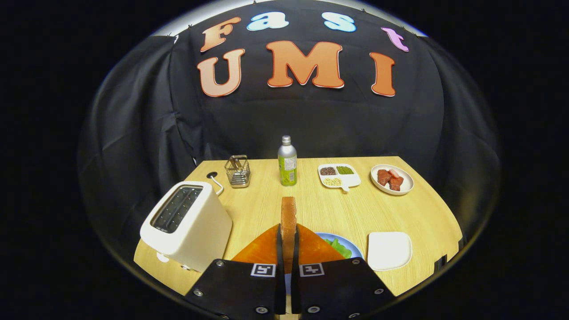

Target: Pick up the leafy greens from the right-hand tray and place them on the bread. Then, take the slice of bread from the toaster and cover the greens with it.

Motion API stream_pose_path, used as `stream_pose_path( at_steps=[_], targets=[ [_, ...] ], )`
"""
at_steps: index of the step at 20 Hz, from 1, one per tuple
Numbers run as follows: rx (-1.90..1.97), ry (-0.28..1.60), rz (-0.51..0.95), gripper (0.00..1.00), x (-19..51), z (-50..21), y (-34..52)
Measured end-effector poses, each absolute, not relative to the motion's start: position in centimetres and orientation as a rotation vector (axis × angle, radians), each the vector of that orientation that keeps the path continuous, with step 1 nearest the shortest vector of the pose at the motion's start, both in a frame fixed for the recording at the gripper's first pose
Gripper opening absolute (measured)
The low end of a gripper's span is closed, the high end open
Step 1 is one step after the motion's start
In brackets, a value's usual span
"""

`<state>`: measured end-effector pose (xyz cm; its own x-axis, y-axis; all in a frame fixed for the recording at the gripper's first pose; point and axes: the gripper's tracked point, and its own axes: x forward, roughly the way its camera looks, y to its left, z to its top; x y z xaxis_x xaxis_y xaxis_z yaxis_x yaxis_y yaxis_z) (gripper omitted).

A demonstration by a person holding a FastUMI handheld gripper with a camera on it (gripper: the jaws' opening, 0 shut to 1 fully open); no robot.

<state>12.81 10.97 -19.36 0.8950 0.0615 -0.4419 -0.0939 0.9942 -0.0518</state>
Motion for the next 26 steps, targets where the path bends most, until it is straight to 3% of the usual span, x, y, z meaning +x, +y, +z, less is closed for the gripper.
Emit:
stream_pose_path(
  at_steps=[13,17,20,23,26],
  targets=[
    [0.008,0.543,0.146,0.05,13.1,-26.0,6.2],
    [0.032,0.589,0.114,0.13,13.1,-27.4,2.9],
    [0.029,0.629,0.093,0.30,13.3,-28.7,1.0],
    [-0.028,0.679,0.080,0.41,13.0,-30.2,-0.6],
    [-0.066,0.678,0.063,0.68,13.1,-29.7,-1.7]
  ],
)
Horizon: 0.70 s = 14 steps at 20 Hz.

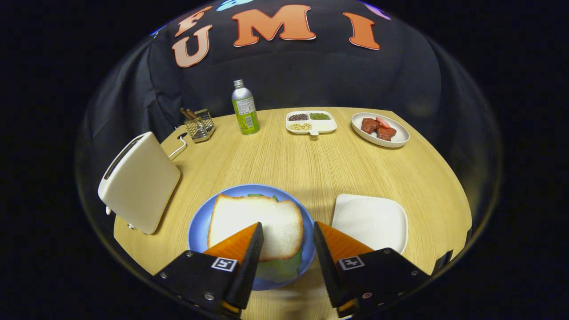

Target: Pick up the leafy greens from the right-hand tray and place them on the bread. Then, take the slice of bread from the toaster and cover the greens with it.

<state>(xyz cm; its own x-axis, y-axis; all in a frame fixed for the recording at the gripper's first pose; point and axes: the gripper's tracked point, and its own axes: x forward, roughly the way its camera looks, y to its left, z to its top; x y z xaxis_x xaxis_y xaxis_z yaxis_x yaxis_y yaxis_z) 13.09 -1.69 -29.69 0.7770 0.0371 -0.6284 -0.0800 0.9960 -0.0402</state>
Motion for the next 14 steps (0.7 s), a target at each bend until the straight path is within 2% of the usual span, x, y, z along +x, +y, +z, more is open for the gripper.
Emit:
stream_pose_path(
  at_steps=[1,2,4,14],
  targets=[
    [-0.074,0.658,0.057,0.75,13.2,-28.8,-2.1],
    [-0.085,0.631,0.051,0.86,13.3,-27.5,-2.4],
    [-0.109,0.568,0.043,0.96,13.7,-24.4,-3.1],
    [-0.108,0.179,0.014,0.97,13.6,-5.1,-7.3]
  ],
)
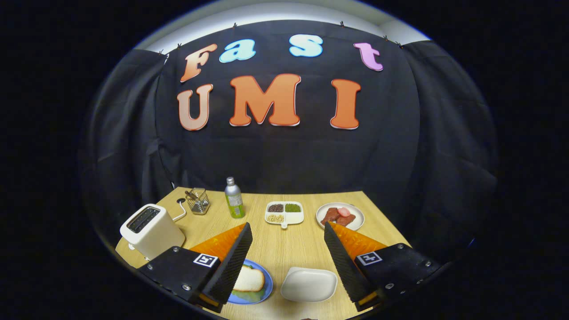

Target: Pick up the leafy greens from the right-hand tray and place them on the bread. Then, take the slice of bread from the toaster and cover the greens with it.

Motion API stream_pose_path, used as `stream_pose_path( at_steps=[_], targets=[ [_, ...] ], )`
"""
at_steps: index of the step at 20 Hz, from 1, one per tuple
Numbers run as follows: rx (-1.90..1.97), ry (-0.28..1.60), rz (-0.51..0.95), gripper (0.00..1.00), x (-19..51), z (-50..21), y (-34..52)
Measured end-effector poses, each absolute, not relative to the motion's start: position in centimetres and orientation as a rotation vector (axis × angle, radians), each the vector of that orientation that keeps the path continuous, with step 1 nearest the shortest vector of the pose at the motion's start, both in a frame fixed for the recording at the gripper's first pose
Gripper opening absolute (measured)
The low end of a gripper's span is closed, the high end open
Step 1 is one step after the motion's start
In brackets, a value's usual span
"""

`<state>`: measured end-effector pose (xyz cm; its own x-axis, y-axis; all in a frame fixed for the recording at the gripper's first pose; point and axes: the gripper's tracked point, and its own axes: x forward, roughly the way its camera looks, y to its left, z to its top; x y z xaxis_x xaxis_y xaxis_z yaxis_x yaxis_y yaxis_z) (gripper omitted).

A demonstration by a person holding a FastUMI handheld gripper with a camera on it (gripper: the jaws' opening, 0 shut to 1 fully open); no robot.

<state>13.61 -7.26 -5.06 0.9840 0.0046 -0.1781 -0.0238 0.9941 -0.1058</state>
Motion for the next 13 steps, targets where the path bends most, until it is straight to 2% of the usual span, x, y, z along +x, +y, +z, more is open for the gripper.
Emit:
stream_pose_path(
  at_steps=[6,13],
  targets=[
    [-0.088,0.019,-0.016,0.97,11.1,2.0,-10.8],
    [-0.078,-0.019,-0.045,0.97,9.1,3.7,-15.1]
  ],
)
